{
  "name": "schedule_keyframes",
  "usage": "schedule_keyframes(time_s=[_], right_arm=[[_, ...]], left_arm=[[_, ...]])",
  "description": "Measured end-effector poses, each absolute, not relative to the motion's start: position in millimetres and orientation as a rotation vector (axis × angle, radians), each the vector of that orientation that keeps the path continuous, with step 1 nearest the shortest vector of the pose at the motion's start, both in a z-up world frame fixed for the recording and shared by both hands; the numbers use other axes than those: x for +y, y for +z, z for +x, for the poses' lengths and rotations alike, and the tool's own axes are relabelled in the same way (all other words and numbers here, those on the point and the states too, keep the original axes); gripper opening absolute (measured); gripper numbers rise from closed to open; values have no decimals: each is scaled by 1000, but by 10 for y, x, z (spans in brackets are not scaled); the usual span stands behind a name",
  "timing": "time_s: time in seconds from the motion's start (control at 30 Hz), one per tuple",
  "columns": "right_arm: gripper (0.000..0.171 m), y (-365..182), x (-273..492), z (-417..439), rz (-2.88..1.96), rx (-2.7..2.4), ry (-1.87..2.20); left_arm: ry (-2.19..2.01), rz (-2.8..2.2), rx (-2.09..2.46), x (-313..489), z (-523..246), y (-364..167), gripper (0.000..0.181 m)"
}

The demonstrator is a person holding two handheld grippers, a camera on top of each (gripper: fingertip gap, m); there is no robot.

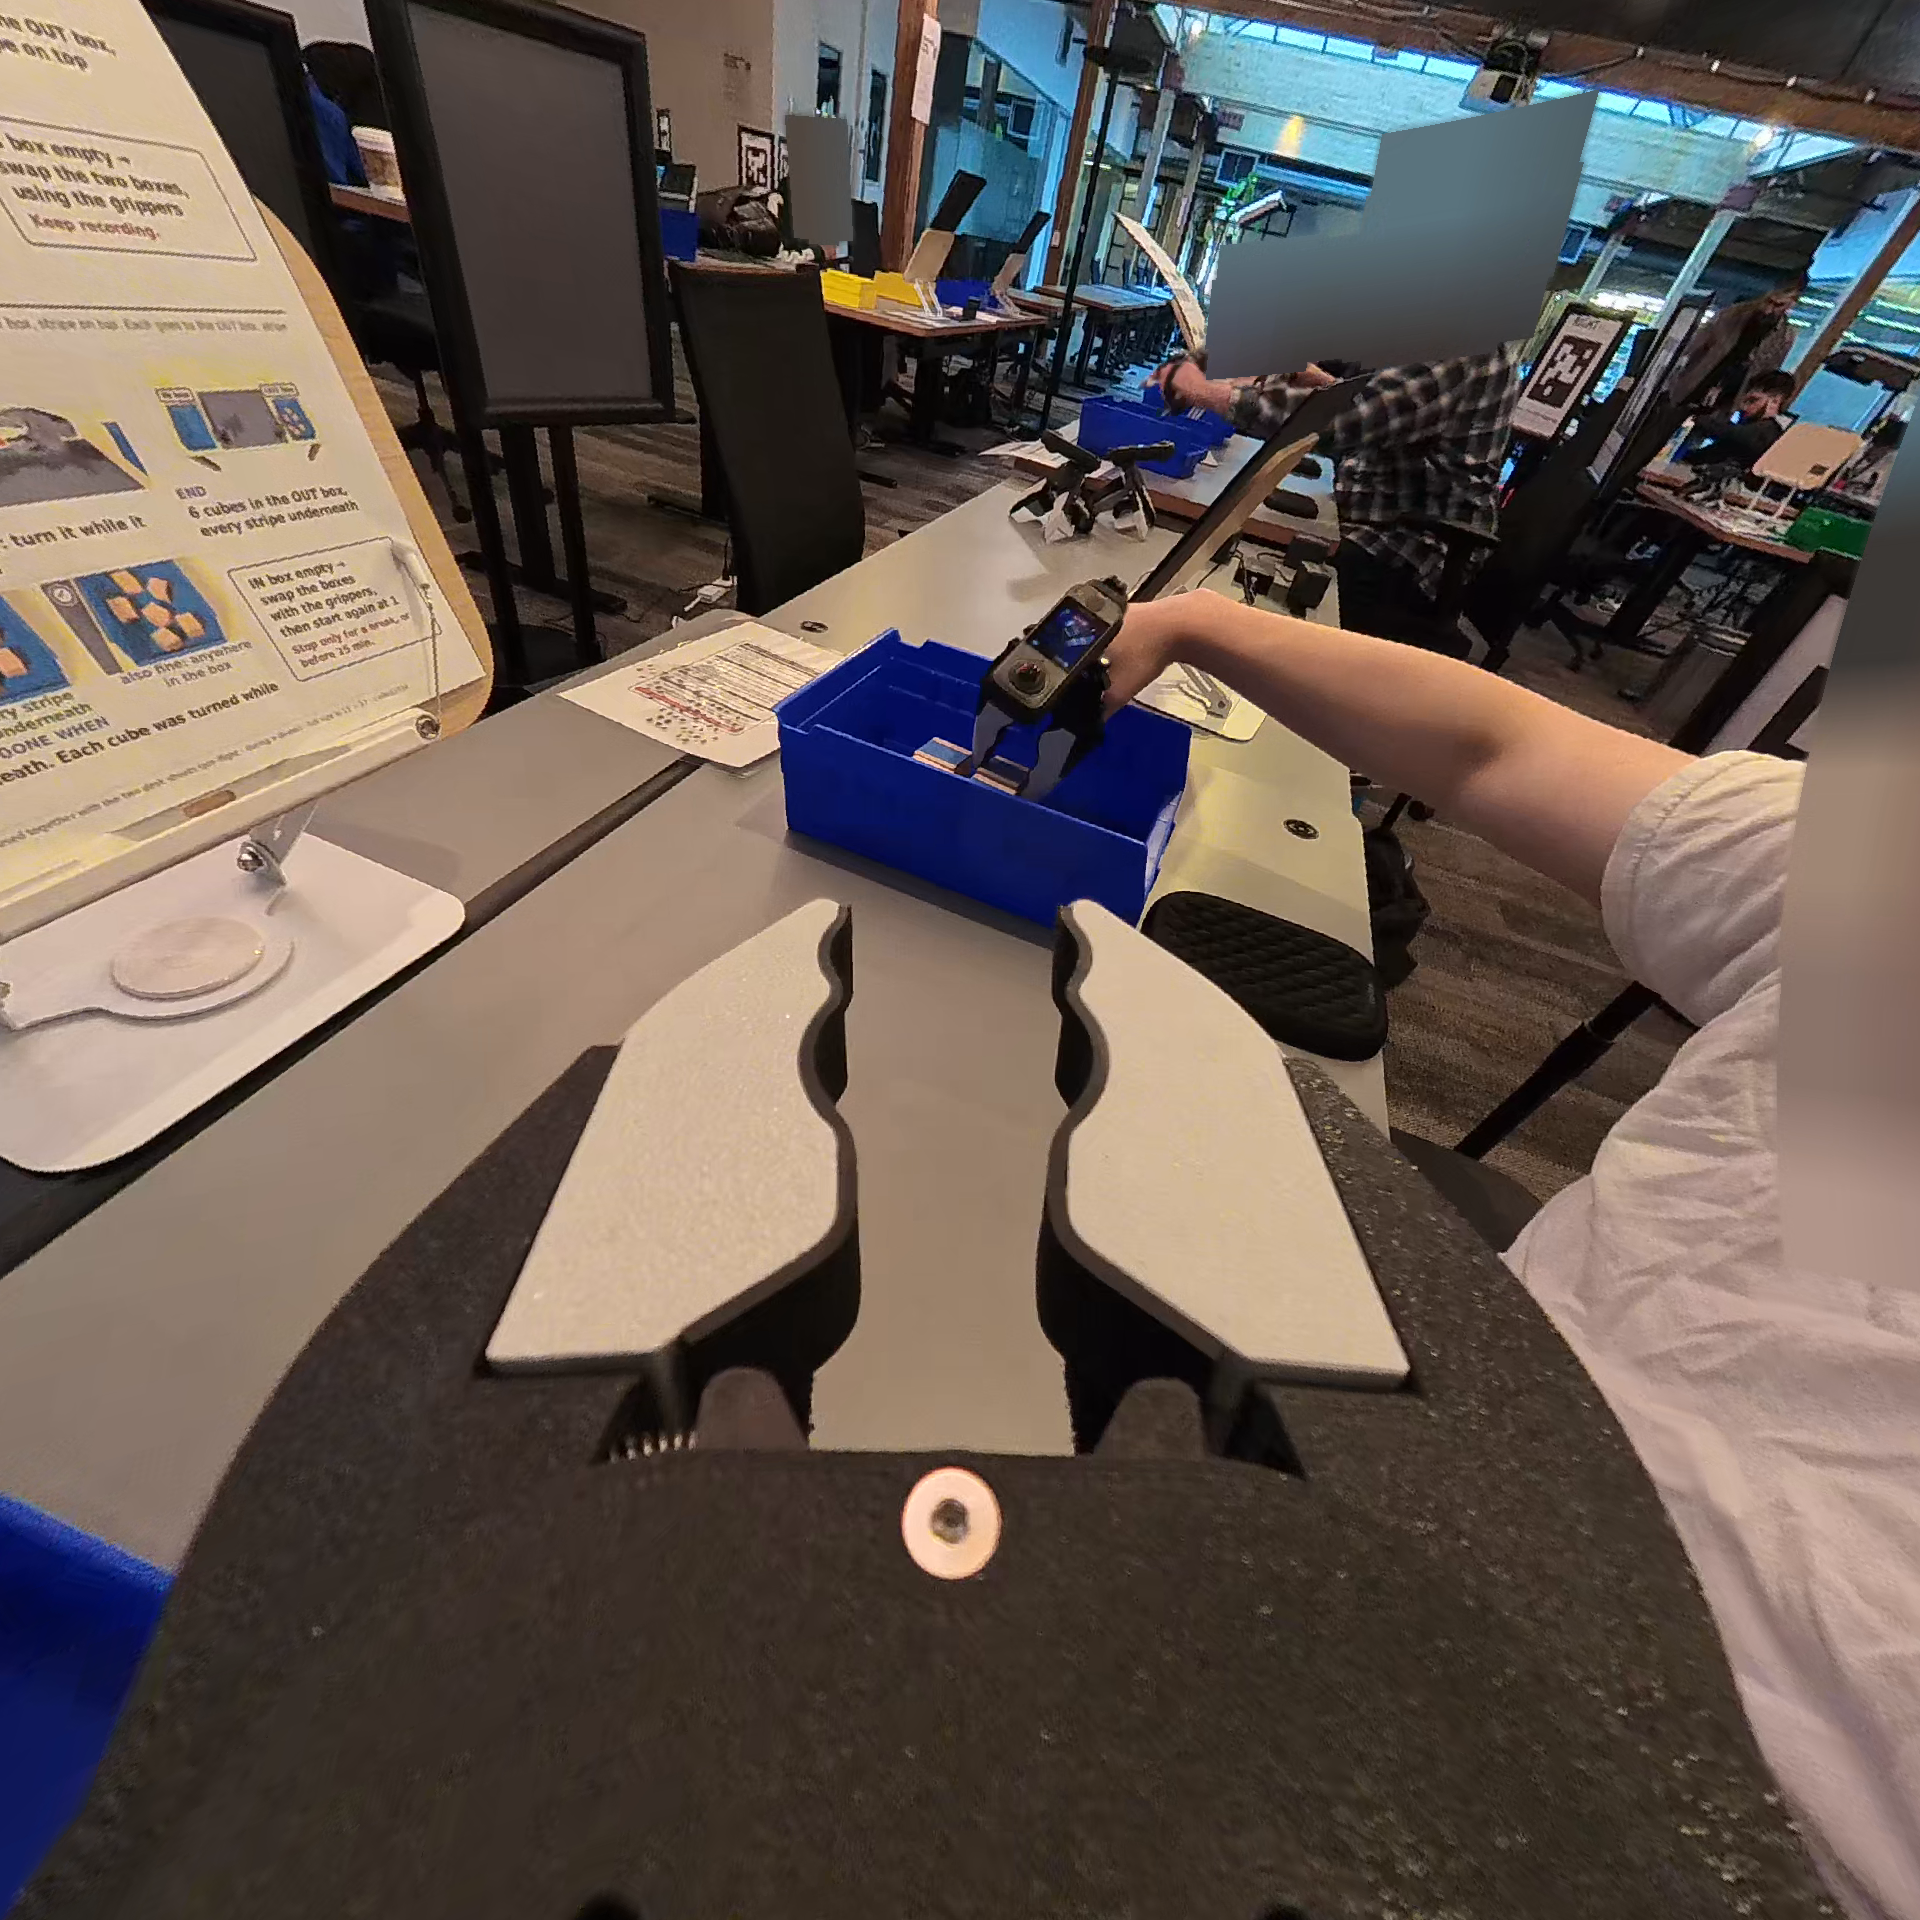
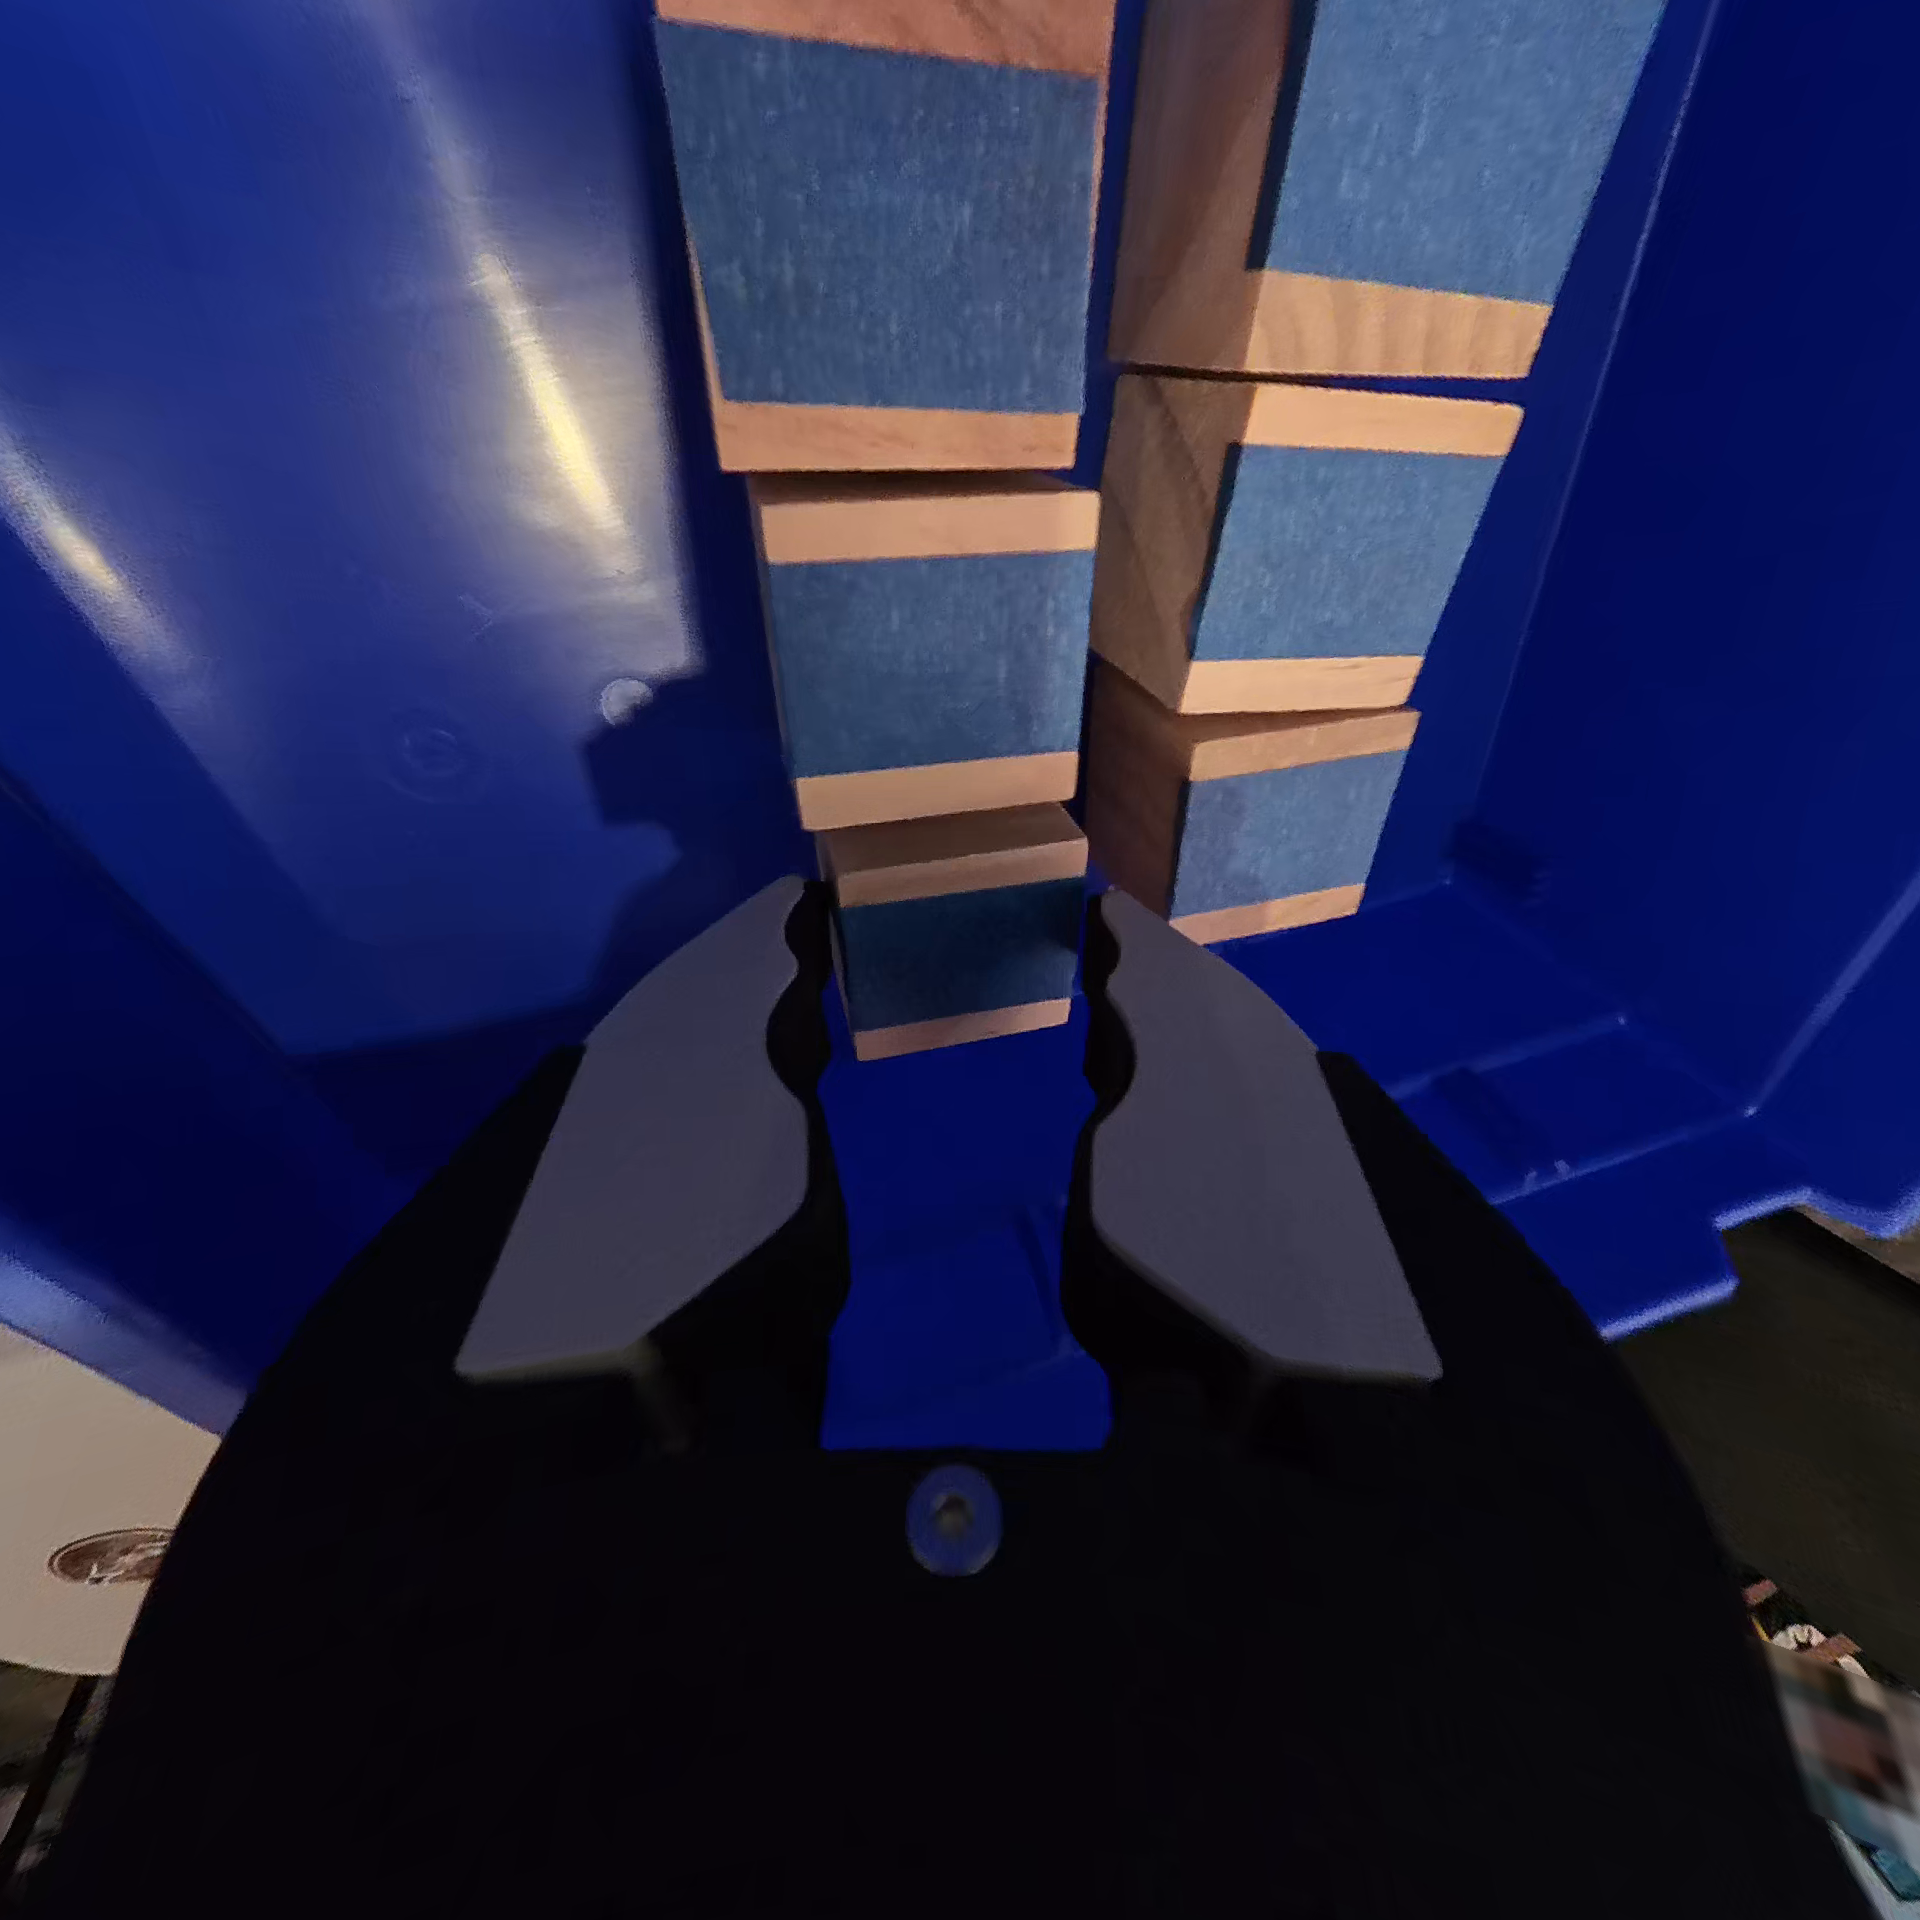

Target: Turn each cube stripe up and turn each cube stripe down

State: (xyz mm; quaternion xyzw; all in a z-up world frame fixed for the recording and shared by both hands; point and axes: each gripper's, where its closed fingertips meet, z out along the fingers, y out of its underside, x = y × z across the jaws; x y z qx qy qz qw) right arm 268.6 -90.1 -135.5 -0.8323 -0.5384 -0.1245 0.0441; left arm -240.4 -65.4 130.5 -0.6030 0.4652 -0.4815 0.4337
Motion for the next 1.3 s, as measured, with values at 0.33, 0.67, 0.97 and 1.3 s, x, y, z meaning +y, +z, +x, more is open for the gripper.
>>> schedule_keyframes(time_s=[0.33, 0.67, 0.97, 1.3], right_arm=[[46, -449, -949, 2619, -2259, -953, -403], [49, -541, -962, 3339, -2515, 23, -143], [45, -1041, -1019, 3443, -2704, 186, -197], [11, -1123, -963, 3261, -2781, 180, -23]], left_arm=[[-567, -1906, 723, -99, -3374, 476, 73], [-210, -2164, 368, 204, -3549, -339, 81], [-79, -2265, 335, 334, -3436, -760, 48], [16, -2294, 331, 374, -3433, -839, 9]])
